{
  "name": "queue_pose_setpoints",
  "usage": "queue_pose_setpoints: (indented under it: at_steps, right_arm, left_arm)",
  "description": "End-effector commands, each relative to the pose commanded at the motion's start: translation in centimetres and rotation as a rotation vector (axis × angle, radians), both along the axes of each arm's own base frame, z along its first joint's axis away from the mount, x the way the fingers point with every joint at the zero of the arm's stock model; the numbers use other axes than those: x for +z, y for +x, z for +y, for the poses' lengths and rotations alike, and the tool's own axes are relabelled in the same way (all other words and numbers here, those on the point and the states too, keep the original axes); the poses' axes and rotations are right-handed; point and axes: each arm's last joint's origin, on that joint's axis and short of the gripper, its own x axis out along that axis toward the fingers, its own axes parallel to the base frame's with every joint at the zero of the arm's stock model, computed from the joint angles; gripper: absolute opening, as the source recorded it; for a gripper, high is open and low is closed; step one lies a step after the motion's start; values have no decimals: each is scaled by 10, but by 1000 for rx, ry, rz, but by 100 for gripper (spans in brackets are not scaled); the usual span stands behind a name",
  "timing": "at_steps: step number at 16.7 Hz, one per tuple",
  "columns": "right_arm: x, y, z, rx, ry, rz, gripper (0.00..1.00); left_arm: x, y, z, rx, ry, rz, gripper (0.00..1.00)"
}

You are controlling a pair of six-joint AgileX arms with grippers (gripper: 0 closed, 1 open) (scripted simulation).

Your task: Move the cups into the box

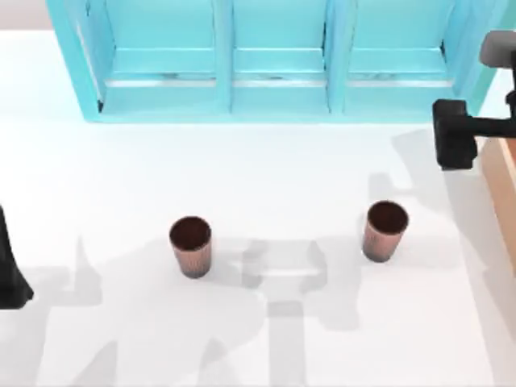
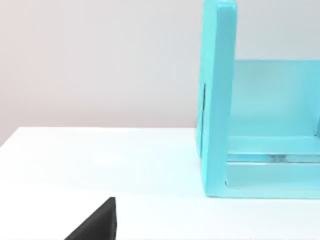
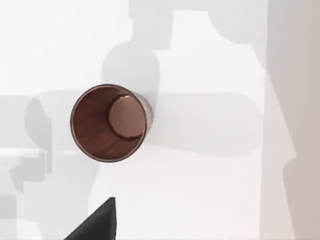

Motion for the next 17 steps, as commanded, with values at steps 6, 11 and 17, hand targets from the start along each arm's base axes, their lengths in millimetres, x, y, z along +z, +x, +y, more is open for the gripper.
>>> queue_pose_setpoints:
  at_steps: [6, 11, 17]
  right_arm:
    - [-23, 54, 53, -3, -84, 270, 100]
    - [-31, 65, 67, -4, -107, 324, 100]
    - [-44, 66, 66, -5, -109, 329, 100]
  left_arm:
    - [0, 0, 0, 0, 0, 0, 100]
    - [0, 0, 0, 0, 0, 0, 100]
    - [0, 0, 0, 0, 0, 0, 100]
